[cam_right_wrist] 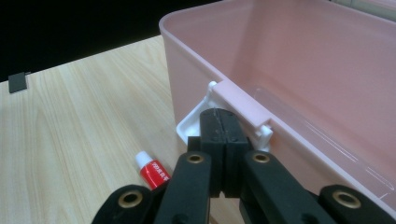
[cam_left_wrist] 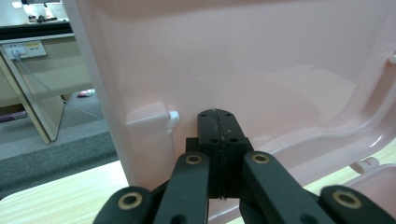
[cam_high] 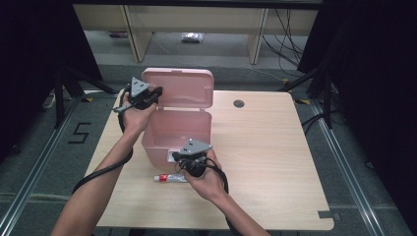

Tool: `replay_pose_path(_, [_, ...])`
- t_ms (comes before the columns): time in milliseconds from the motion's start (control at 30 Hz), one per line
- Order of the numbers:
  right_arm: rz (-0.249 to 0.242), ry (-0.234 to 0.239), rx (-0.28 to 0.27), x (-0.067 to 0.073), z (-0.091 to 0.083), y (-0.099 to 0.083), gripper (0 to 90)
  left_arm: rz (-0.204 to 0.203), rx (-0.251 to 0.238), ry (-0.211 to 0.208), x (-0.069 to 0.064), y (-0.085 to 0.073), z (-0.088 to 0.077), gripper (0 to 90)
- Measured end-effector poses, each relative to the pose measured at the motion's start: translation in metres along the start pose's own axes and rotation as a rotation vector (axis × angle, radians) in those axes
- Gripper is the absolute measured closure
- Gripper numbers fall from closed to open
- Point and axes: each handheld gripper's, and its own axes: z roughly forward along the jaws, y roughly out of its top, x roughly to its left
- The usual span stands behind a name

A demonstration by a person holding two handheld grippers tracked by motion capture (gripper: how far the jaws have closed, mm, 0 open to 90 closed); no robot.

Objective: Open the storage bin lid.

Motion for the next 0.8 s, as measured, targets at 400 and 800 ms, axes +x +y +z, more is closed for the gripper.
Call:
replay_pose_path(400, [0.004,0.001,0.002,0.000,0.000,0.000,90.0,-0.001,0.041,0.007,0.003,-0.004,0.007,89.9])
replay_pose_path(800, [0.006,0.004,0.015,0.000,-0.001,0.000,90.0,-0.011,0.083,0.013,0.005,-0.008,0.012,89.9])
